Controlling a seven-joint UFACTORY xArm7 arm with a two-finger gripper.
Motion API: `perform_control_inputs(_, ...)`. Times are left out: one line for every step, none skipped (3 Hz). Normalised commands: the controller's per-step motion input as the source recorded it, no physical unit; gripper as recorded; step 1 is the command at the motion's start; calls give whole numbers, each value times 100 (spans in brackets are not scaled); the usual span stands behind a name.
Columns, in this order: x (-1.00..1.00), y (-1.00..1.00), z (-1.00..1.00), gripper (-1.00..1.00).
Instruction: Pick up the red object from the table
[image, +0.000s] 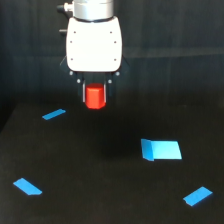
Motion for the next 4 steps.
perform_control_inputs(14, -15, 21, -92)
perform_control_inputs(12, -11, 14, -89)
perform_control_inputs(12, -14, 11, -100)
perform_control_inputs(7, -6, 21, -100)
